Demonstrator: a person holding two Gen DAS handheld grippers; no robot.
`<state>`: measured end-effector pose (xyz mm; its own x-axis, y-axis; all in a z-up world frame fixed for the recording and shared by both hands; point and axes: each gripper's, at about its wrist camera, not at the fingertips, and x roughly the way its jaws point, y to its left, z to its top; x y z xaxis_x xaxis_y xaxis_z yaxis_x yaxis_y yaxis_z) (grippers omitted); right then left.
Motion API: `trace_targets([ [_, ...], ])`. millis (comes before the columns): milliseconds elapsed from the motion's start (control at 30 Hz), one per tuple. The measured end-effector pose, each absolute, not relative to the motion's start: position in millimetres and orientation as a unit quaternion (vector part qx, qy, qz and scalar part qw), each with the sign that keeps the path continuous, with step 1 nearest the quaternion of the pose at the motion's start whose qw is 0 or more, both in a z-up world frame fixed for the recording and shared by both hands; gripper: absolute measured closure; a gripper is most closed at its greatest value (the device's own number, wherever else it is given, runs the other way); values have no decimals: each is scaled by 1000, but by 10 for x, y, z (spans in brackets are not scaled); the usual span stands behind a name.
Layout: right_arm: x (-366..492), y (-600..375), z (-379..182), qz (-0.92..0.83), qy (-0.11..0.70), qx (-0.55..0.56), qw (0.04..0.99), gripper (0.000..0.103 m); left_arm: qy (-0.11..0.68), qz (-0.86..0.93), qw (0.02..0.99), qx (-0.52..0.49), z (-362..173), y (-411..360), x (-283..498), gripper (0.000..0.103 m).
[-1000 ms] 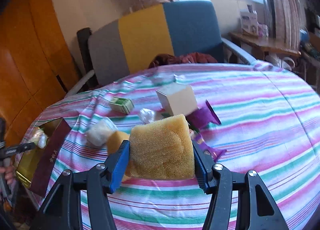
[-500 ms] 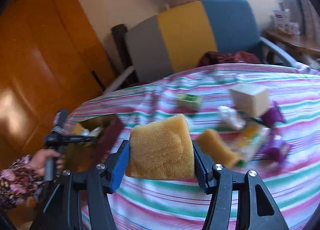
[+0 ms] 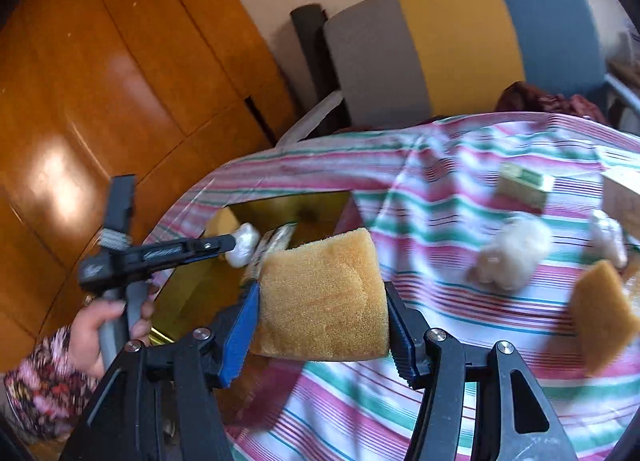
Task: Organize objects
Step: 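Carry the cracker packet into the tray and open the left tool while the right tool carries the sponge, then lower the tan sponge into the tray beside the packet and open the right tool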
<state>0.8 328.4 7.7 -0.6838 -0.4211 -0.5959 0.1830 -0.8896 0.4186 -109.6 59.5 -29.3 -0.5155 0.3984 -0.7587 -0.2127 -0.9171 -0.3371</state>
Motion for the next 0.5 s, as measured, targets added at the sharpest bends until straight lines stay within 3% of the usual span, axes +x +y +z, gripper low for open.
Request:
trace_targets([
  [167, -299, 2837, 11, -896, -121, 390, 174, 43, -140, 873, 181, -431, -289, 378, -737, 53],
  [500, -1018, 2296, -105, -892, -11, 431, 138, 41, -144, 891, 160, -398, -249, 94, -447, 53],
])
